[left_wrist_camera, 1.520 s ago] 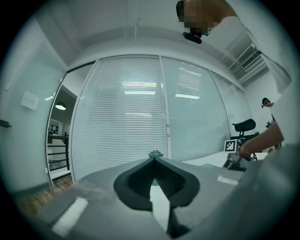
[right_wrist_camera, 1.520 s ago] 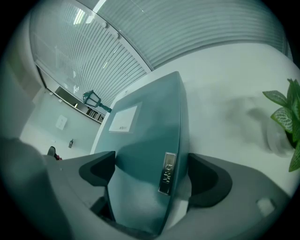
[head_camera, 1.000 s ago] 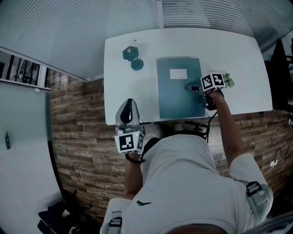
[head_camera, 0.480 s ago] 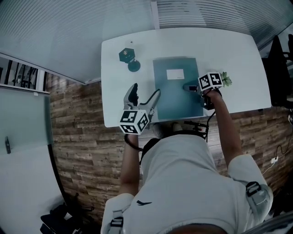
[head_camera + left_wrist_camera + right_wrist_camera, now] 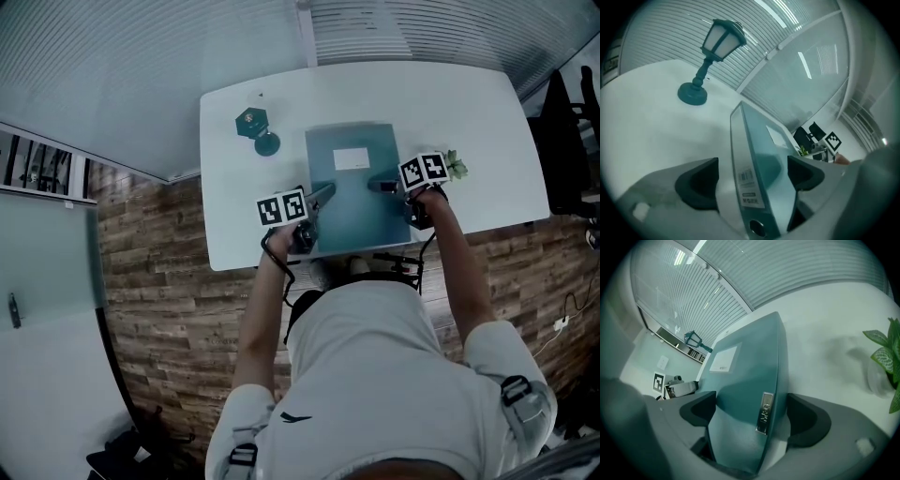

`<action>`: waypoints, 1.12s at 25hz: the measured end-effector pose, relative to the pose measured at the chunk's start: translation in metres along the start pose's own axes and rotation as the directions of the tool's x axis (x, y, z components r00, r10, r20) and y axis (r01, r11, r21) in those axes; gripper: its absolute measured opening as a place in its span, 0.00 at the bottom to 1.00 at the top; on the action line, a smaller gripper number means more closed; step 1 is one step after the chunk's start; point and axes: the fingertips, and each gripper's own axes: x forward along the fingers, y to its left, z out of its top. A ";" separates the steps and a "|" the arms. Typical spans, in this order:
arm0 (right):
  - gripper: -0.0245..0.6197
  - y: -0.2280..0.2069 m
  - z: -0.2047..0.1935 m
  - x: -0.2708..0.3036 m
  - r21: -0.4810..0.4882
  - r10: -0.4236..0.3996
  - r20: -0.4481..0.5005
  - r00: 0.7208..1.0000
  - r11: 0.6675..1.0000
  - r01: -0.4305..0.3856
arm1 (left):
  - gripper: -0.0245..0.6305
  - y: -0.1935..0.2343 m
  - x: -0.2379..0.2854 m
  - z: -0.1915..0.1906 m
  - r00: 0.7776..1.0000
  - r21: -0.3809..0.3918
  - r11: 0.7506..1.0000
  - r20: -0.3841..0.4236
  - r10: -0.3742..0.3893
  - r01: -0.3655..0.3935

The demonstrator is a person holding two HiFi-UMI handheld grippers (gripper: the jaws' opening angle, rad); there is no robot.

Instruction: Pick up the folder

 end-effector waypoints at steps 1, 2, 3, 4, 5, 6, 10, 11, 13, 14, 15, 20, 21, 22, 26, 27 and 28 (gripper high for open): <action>0.78 0.000 0.000 0.000 -0.002 -0.001 0.002 1.000 1.000 0.001 | 0.77 0.000 0.001 -0.001 1.000 0.022 1.000 -0.016 0.014 -0.014; 0.78 0.000 0.001 0.000 -0.004 -0.001 0.006 1.000 1.000 0.001 | 0.77 -0.001 0.002 -0.002 0.999 0.052 0.998 -0.030 0.028 -0.027; 0.78 0.000 0.002 0.000 -0.004 -0.001 0.012 1.000 1.000 0.001 | 0.77 -0.002 0.003 -0.003 0.998 0.082 0.996 -0.040 0.042 -0.038; 0.78 0.000 0.002 -0.001 -0.003 0.000 0.017 1.000 1.000 0.000 | 0.77 -0.003 0.004 -0.004 0.998 0.103 0.994 -0.047 0.050 -0.045; 0.78 0.000 0.002 -0.001 0.000 0.000 0.022 1.000 1.000 0.000 | 0.77 -0.005 0.006 -0.005 0.998 0.107 0.993 -0.050 0.049 -0.043; 0.77 0.000 0.002 -0.001 0.002 0.000 0.027 1.000 1.000 0.000 | 0.77 -0.008 0.008 -0.007 0.998 0.091 0.995 -0.053 0.033 -0.028; 0.77 0.001 0.002 -0.001 0.006 0.009 0.043 0.999 1.000 -0.009 | 0.75 -0.024 0.015 -0.015 0.999 0.010 1.000 -0.046 -0.011 0.011; 0.77 0.001 0.002 -0.001 0.006 0.008 0.048 0.999 1.000 -0.009 | 0.75 -0.025 0.016 -0.017 0.999 0.046 0.999 -0.050 0.011 -0.008; 0.78 0.001 0.002 -0.002 0.011 0.002 0.062 0.998 1.000 -0.003 | 0.75 -0.025 0.017 -0.017 0.999 0.053 0.998 -0.035 0.022 -0.021; 0.78 0.001 0.002 -0.002 0.016 0.000 0.072 0.997 1.000 -0.001 | 0.75 -0.024 0.016 -0.014 1.000 0.009 1.000 -0.016 0.010 -0.010; 0.78 0.000 0.003 -0.002 0.022 -0.003 0.083 0.997 1.000 0.001 | 0.75 -0.022 0.015 -0.011 1.000 -0.042 0.999 0.005 -0.005 0.006; 0.79 0.000 0.007 -0.005 0.113 -0.006 0.151 0.988 0.993 -0.012 | 0.75 -0.022 0.013 -0.010 1.000 -0.075 0.997 0.022 -0.008 0.010; 0.78 -0.001 0.009 -0.006 0.136 0.006 0.164 0.986 0.990 -0.029 | 0.75 -0.023 0.013 -0.010 1.000 -0.068 0.998 0.021 -0.004 0.006; 0.78 -0.001 0.010 -0.008 0.148 0.024 0.172 0.985 0.988 -0.050 | 0.75 -0.024 0.012 -0.009 1.000 -0.064 0.998 0.024 -0.006 0.007; 0.73 0.000 0.010 -0.016 0.160 0.129 0.228 0.965 0.973 -0.168 | 0.75 -0.029 0.009 -0.005 0.999 -0.022 0.999 0.037 -0.026 0.026; 0.73 0.002 0.009 -0.018 0.170 0.161 0.250 0.955 0.964 -0.207 | 0.75 -0.029 0.007 -0.004 0.999 0.003 1.000 0.034 -0.024 0.024; 0.73 0.004 0.007 -0.020 0.182 0.193 0.269 0.944 0.952 -0.246 | 0.75 -0.029 0.006 -0.005 0.999 0.034 0.999 0.027 -0.019 0.018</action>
